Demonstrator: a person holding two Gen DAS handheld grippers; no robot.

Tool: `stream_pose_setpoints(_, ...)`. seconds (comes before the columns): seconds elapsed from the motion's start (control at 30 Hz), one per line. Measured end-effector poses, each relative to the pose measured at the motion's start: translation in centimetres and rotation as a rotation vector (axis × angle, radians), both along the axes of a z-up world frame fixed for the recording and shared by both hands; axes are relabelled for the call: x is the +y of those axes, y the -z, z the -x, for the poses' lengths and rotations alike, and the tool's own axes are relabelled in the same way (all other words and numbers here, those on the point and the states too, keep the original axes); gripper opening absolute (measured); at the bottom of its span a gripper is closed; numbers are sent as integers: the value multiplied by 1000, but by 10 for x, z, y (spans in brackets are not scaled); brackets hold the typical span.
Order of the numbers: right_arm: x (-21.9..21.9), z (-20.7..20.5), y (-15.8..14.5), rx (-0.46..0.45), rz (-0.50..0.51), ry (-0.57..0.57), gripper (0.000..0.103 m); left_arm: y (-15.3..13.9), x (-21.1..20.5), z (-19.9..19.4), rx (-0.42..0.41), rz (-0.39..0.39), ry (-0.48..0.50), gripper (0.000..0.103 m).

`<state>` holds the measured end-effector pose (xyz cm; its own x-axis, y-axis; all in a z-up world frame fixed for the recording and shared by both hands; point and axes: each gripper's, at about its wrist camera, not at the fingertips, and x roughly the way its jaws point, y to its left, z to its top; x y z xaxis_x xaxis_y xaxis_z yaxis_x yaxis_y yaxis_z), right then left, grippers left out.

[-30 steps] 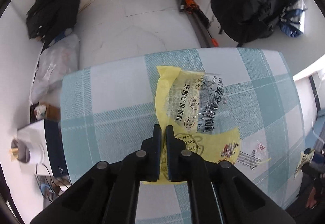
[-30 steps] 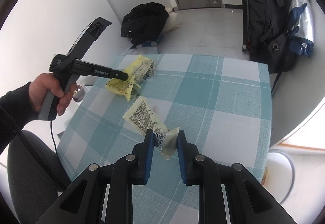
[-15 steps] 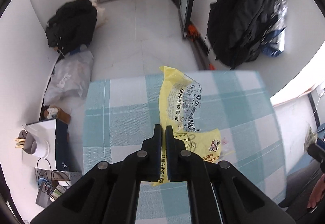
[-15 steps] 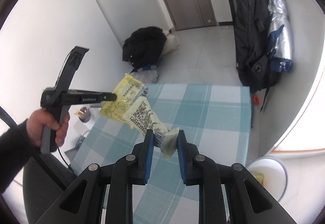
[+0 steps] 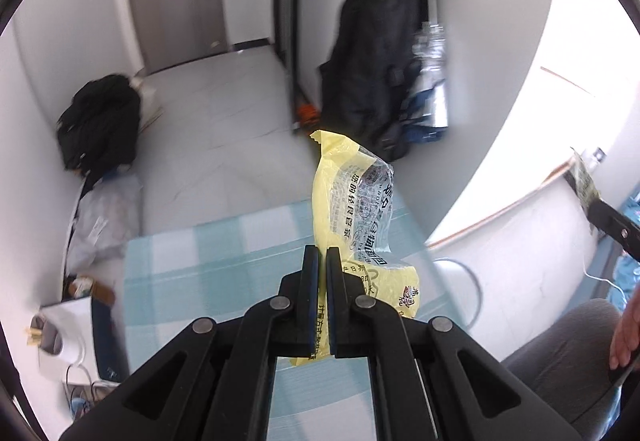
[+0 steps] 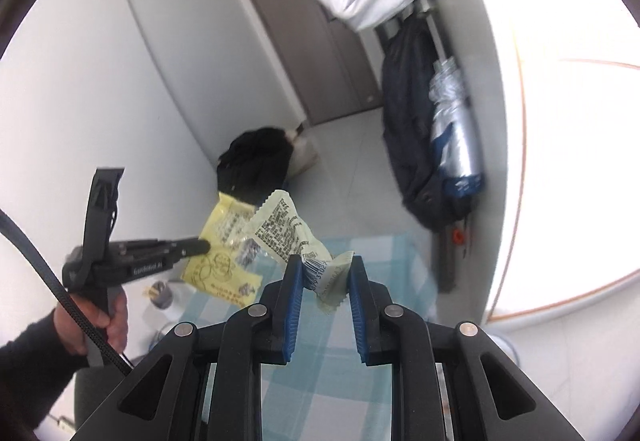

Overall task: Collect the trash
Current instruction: 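Carry the wrapper and yellow bag in both tools over the white bin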

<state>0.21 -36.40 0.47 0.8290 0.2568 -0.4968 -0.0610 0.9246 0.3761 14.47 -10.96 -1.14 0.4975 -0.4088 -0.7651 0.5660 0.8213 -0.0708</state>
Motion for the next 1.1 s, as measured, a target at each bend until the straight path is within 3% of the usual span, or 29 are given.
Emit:
stream_pose_setpoints(0.23,-58,34,-20,-14,42,133,21,-18,-66,22,-24,66,145,0)
stream_pose_setpoints(0.43,-108,53,-9,21,76,250,21,-9,-122,37,-4,71,234,0)
stream_pose_setpoints(0.8,-163,69,66,163,13,363,21,45,-199,42,97,19,337,0)
stream_pose_setpoints(1.1,-175,45,145,271,-39,368,21,111,-228,32,238,-82,343,0)
